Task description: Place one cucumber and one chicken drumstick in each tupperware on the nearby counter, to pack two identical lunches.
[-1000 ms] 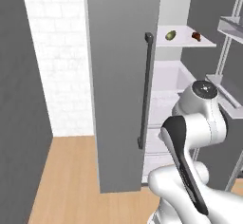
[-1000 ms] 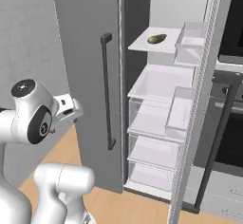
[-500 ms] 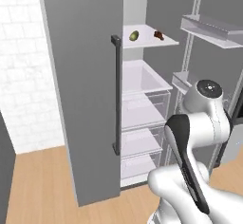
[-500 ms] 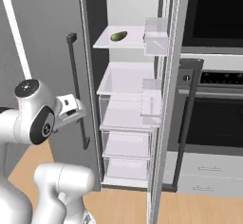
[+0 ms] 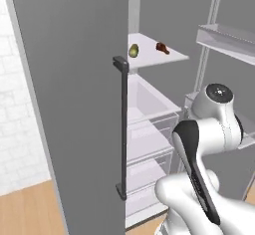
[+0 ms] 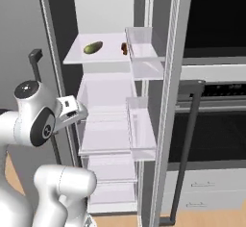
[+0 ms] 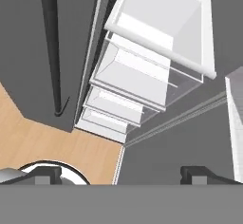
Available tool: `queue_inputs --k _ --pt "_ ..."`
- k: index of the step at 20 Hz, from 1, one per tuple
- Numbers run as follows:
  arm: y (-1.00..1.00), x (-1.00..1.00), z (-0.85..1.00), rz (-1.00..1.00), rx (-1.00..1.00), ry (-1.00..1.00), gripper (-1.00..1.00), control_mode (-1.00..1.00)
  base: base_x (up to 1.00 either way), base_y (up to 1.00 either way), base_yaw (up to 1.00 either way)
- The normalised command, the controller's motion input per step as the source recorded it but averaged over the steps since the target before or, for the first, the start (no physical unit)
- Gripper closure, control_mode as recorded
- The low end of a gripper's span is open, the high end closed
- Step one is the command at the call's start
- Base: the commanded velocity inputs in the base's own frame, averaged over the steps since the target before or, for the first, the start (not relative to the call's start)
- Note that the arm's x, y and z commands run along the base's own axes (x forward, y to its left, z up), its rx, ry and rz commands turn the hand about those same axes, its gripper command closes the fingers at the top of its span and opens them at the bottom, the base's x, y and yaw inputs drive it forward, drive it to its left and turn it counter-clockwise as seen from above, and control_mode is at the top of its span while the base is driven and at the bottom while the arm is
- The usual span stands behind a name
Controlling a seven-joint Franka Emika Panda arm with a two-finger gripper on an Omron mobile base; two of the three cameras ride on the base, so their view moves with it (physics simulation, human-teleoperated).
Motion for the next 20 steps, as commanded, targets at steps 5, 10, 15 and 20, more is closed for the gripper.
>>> queue_inputs --k 5,10,15,20 --pt "0.00 0.00 0.00 0.00 0.00 0.00 -1.00 1.00 0.66 -0.17 -0.02" --pt "0.00 0.00 0.00 0.00 0.00 0.00 -1.00 1.00 0.50 -0.15 0.00" --pt "0.06 0.00 0.55 -0.15 0.08 -0.06 -1.00 -1.00 0.11 -0.01 -0.02" --pt "-0.16 -0.22 1.00 -0.33 0.18 -0.23 -1.00 -1.00 0.00 0.00 0.00"
